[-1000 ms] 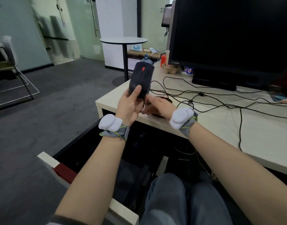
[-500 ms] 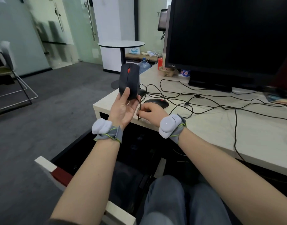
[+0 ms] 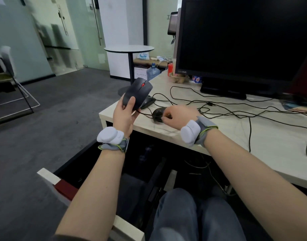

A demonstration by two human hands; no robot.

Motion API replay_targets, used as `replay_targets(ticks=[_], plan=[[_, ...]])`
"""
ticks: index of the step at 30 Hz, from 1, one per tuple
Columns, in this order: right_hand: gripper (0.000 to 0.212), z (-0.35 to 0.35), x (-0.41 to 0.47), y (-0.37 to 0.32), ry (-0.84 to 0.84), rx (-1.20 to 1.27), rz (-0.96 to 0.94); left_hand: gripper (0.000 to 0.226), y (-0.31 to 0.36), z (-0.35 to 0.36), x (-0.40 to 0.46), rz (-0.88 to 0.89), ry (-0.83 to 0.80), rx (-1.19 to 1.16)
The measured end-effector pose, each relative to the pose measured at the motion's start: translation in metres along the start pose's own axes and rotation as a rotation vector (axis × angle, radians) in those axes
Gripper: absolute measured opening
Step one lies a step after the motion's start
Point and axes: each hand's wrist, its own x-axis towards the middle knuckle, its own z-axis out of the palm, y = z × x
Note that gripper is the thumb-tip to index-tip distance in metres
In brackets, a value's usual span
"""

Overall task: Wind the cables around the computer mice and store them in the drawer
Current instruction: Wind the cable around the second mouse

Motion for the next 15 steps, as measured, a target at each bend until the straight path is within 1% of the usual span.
replay_targets(ticks=[1, 3, 5, 8, 10, 11, 14, 15], plan=[[0.025, -0.002, 0.001, 0.005, -0.011, -0.041, 0.03, 0.023, 0.001, 0.0, 0.0, 0.001, -0.007, -0.002], [0.025, -0.004, 0.001, 0.015, -0.004, -0.043, 0.117, 0.022, 0.001, 0.001, 0.0, -0.029, -0.004, -0.049], [0.028, -0.004, 0.001, 0.021, 0.071, -0.024, 0.201, 0.021, 0.001, 0.004, 0.0, -0.064, -0.006, -0.094], [0.031, -0.005, 0.003, 0.021, 0.186, -0.073, 0.275, 0.023, -0.002, 0.009, -0.002, -0.046, -0.045, -0.078], [0.03, -0.008, 0.004, 0.02, 0.201, -0.077, 0.233, 0.026, -0.001, 0.008, -0.002, -0.011, -0.058, -0.065], [0.03, -0.01, 0.004, 0.019, 0.162, -0.036, 0.178, 0.028, 0.0, 0.006, -0.001, 0.001, -0.048, -0.056], [0.026, -0.017, 0.001, 0.013, -0.067, 0.187, -0.03, 0.04, 0.0, -0.001, 0.001, -0.001, 0.06, -0.019], [0.023, -0.018, -0.001, 0.009, -0.114, 0.24, -0.084, 0.045, -0.001, -0.003, 0.002, -0.013, 0.102, -0.014]])
